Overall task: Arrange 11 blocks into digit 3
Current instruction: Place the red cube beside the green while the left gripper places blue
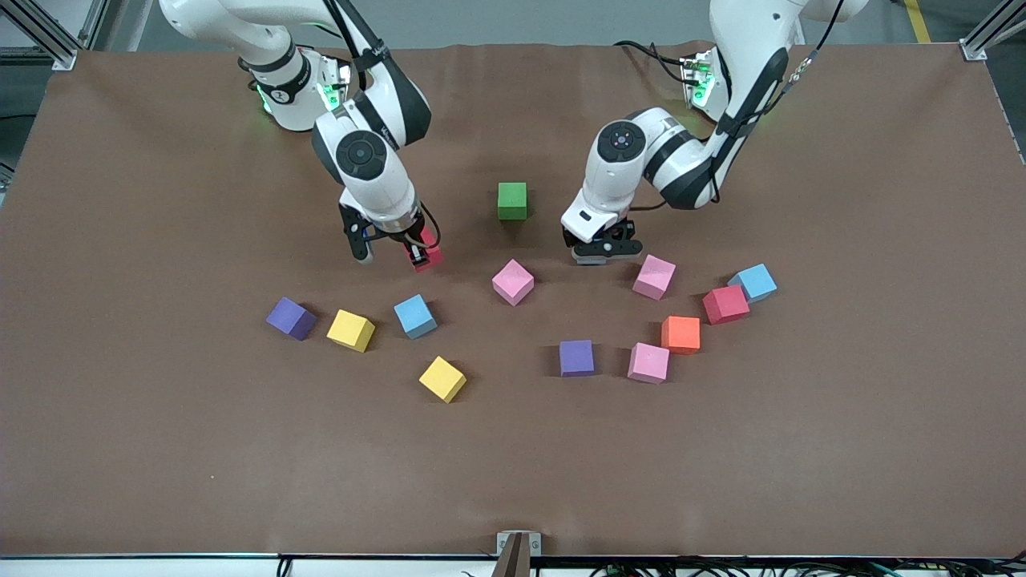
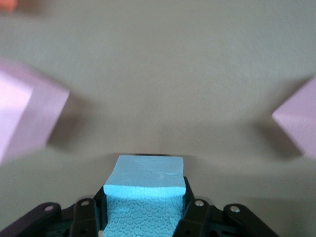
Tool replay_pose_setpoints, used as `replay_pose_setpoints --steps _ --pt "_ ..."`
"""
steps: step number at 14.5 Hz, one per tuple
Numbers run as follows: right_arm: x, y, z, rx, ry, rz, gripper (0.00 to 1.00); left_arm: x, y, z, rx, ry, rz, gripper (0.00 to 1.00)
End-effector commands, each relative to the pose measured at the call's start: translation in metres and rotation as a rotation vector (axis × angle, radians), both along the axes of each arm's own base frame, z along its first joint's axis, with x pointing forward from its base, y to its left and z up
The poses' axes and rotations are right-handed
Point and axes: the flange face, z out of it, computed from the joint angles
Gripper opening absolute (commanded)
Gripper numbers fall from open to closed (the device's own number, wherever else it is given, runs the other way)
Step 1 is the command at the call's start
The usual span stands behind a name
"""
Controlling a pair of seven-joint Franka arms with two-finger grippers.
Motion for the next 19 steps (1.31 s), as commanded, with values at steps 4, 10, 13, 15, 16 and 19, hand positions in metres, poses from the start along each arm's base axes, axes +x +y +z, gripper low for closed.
replay_pose_setpoints --steps 4,10,13,15,16,19 --pt "-0.063 0.017 -0.019 -0.054 0.031 -0.244 0.00 -0.031 -0.024 0.015 -0.020 0.032 0.555 0.45" --pt "-0.090 0.045 -0.022 0.011 -0.025 -0.414 0.00 -0.058 -0.042 0.006 -0.007 0.066 1.150 0.45" --pt "-0.103 0.054 -0.025 0.031 -0.028 -0.416 0.00 -0.067 -0.049 0.001 0.001 0.073 1.348 0.45" --pt "-0.111 0.057 -0.030 0.055 -0.036 -0.417 0.00 -0.073 -0.054 -0.004 0.010 0.079 1.448 0.45" --pt "-0.114 0.060 -0.034 0.054 -0.037 -0.410 0.00 -0.075 -0.058 -0.007 0.014 0.082 1.477 0.45" --pt "-0.128 0.072 -0.045 0.047 -0.038 -0.374 0.00 -0.089 -0.067 -0.017 0.036 0.092 1.498 0.45"
